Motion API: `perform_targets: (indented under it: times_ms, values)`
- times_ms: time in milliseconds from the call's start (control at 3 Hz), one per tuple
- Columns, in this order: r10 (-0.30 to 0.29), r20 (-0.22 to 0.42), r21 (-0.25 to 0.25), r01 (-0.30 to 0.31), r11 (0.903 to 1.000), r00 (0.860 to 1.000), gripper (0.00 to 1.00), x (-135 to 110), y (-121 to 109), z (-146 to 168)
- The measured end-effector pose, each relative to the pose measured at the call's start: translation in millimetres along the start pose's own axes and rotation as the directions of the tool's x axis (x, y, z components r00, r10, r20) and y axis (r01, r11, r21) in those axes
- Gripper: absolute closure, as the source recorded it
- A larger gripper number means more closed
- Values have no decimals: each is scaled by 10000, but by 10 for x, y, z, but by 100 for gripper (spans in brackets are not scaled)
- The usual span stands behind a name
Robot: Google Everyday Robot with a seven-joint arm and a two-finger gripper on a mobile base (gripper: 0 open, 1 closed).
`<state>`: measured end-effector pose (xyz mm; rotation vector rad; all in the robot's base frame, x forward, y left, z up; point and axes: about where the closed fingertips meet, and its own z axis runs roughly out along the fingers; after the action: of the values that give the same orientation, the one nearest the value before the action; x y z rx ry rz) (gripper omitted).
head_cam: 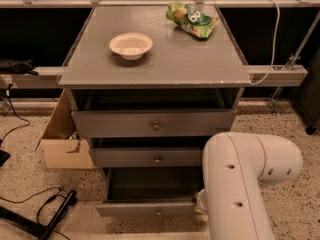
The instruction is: Open bottom drawer
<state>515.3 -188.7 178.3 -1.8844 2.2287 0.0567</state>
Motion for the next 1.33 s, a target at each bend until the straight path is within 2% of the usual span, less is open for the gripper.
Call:
perform_targets:
  times_ms: [667,1000,1333]
  values:
    - [-300,129,-219,303,9993,9995,100,-26,98,-150]
    - [-304,137,-226,307,9993,9994,100,-43,58,-140]
    - [-304,137,-227,307,9993,9994,82,-43,58,-140]
